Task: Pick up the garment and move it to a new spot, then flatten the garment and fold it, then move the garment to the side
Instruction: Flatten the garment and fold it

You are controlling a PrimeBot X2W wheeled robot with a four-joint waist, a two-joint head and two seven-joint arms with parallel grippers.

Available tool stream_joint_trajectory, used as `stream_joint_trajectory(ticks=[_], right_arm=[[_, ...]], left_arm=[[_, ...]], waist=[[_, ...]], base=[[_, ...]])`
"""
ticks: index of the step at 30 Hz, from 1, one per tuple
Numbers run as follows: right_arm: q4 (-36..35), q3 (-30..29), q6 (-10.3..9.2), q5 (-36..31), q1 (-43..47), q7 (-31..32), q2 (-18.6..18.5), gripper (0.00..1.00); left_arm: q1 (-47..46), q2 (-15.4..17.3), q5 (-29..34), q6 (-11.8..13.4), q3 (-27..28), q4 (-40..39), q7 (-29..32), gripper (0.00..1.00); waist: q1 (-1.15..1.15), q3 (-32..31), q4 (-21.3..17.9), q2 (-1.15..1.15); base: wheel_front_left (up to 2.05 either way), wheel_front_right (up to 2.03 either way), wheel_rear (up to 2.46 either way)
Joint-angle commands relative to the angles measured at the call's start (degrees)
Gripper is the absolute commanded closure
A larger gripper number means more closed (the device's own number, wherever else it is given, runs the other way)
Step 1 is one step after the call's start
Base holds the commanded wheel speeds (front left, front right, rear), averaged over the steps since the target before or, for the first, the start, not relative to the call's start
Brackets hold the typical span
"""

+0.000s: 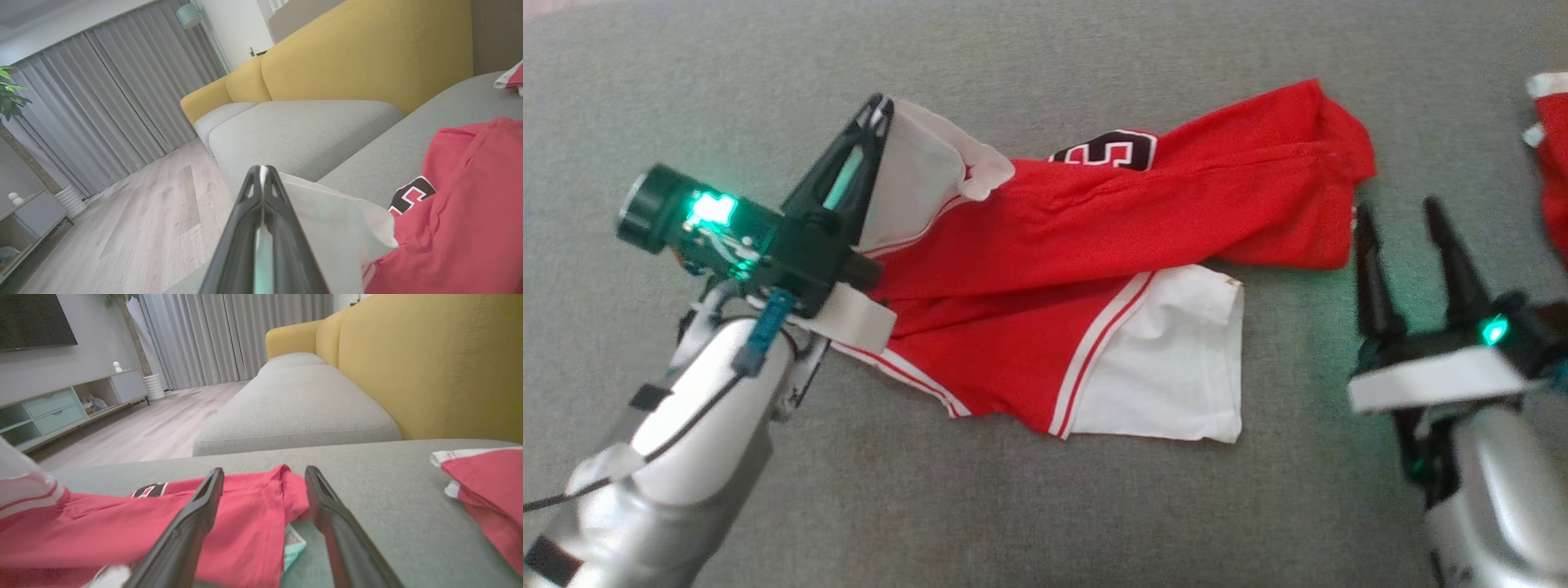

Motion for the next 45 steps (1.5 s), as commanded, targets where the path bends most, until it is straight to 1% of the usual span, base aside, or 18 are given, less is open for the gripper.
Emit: stream_joint_trajectory(ticks=[1, 5, 10, 15, 19, 20, 21, 22, 23, 24, 25, 27, 28, 29, 31, 32, 39, 45], right_arm=[[0.2, 1.7, -0.05, 1.9, -2.6, -0.2, -2.1, 0.0], [8.3, 6.7, -0.05, 9.2, -8.8, 1.6, -8.0, 0.0], [13.5, 14.5, -0.05, 17.7, -14.9, 6.3, -13.2, 0.0], [17.7, 19.9, -0.05, 23.3, -18.3, 9.0, -15.4, 0.0], [20.4, 22.3, -0.05, 25.1, -20.1, 8.3, -16.0, 0.0], [20.9, 22.9, -0.05, 25.5, -20.5, 8.0, -16.0, 0.02], [21.4, 23.5, -0.05, 25.9, -20.7, 7.7, -16.1, 0.09], [21.9, 24.0, -0.05, 26.2, -21.0, 7.4, -16.2, 0.2], [21.9, 24.0, -0.05, 26.2, -21.0, 7.4, -16.2, 0.2], [22.5, 24.5, -0.05, 26.6, -21.2, 7.0, -16.2, 0.32], [23.0, 24.9, -0.05, 27.0, -21.6, 6.6, -16.2, 0.37], [24.0, 25.7, -0.05, 27.6, -22.1, 5.9, -16.2, 0.53], [24.5, 26.2, -0.05, 27.8, -22.4, 5.5, -16.2, 0.58], [25.0, 26.5, -0.05, 27.9, -22.7, 4.9, -16.3, 0.69], [26.0, 27.0, -0.05, 28.3, -23.3, 3.8, -16.3, 0.98], [26.4, 27.3, -0.05, 28.4, -23.5, 3.4, -16.3, 1.0], [27.3, 29.1, -0.05, 29.0, -25.1, 1.0, -17.3, 1.0], [22.9, 27.0, -0.05, 28.7, -27.0, -0.1, -20.7, 1.0]], left_arm=[[-1.6, 2.6, -0.4, 0.6, 3.1, -2.9, 0.4, 1.0], [-0.9, 4.2, -0.8, 0.9, 3.8, -6.1, 1.8, 1.0], [-0.3, 4.8, -0.9, 1.3, 3.7, -8.0, 2.7, 1.0], [-0.2, 4.8, -1.0, 1.4, 3.3, -8.4, 3.0, 1.0], [-0.5, 4.8, -1.0, 1.4, 3.0, -8.6, 3.2, 1.0], [-0.5, 4.9, -1.0, 1.4, 3.0, -8.6, 3.2, 1.0], [-0.5, 4.9, -1.0, 1.4, 2.9, -8.6, 3.2, 1.0], [-0.5, 4.9, -1.0, 1.4, 2.8, -8.5, 3.3, 1.0], [-0.5, 4.9, -1.0, 1.4, 2.8, -8.5, 3.3, 1.0], [-0.6, 4.9, -1.0, 1.4, 2.8, -8.5, 3.3, 1.0], [-0.6, 4.9, -1.1, 1.4, 2.7, -8.4, 3.3, 1.0], [-0.6, 5.0, -1.1, 1.5, 2.6, -8.3, 3.3, 1.0], [-0.6, 5.0, -1.1, 1.5, 2.5, -8.3, 3.4, 1.0], [-0.6, 5.0, -1.2, 1.5, 2.5, -8.3, 3.4, 1.0], [-0.6, 5.1, -1.2, 1.6, 2.4, -8.3, 3.4, 1.0], [-0.6, 5.2, -1.2, 1.6, 2.4, -8.3, 3.4, 1.0], [-0.1, 5.8, -2.0, 2.4, 3.3, -8.4, 2.1, 1.0], [-0.6, 7.0, -5.7, 2.5, 7.3, -10.9, -1.2, 1.0]], waist=[[0.0, 0.3, 0.8, 0.0], [0.0, 0.6, 1.6, 0.0], [0.0, 0.8, 2.3, 0.0], [0.0, 0.9, 2.8, 0.0], [0.0, 1.0, 3.3, 0.0], [0.0, 1.0, 3.4, 0.0], [0.0, 0.9, 3.5, 0.0], [0.0, 0.9, 3.6, 0.0], [0.0, 0.9, 3.6, 0.0], [0.0, 0.8, 3.7, 0.0], [0.0, 0.8, 3.8, 0.0], [0.0, 0.7, 3.9, 0.0], [0.0, 0.6, 4.0, 0.0], [0.0, 0.6, 4.1, 0.0], [0.0, 0.5, 4.2, 0.0], [0.0, 0.4, 4.2, 0.0], [0.0, -0.9, 3.8, 0.0], [0.0, -3.2, 2.6, 0.0]], base=[[0.0, 0.0, 0.0], [0.0, 0.0, 0.0], [0.0, 0.0, 0.0], [0.0, 0.0, 0.0], [0.0, 0.0, 0.0], [0.0, 0.0, 0.0], [0.0, 0.0, 0.0], [0.0, 0.0, 0.0], [0.0, 0.0, 0.0], [0.0, 0.0, 0.0], [0.0, 0.0, 0.0], [0.0, 0.0, 0.0], [0.0, 0.0, 0.0], [0.0, 0.0, 0.0], [0.0, 0.0, 0.0], [0.0, 0.0, 0.0], [0.0, 0.0, 0.0], [0.0, 0.0, 0.0]])
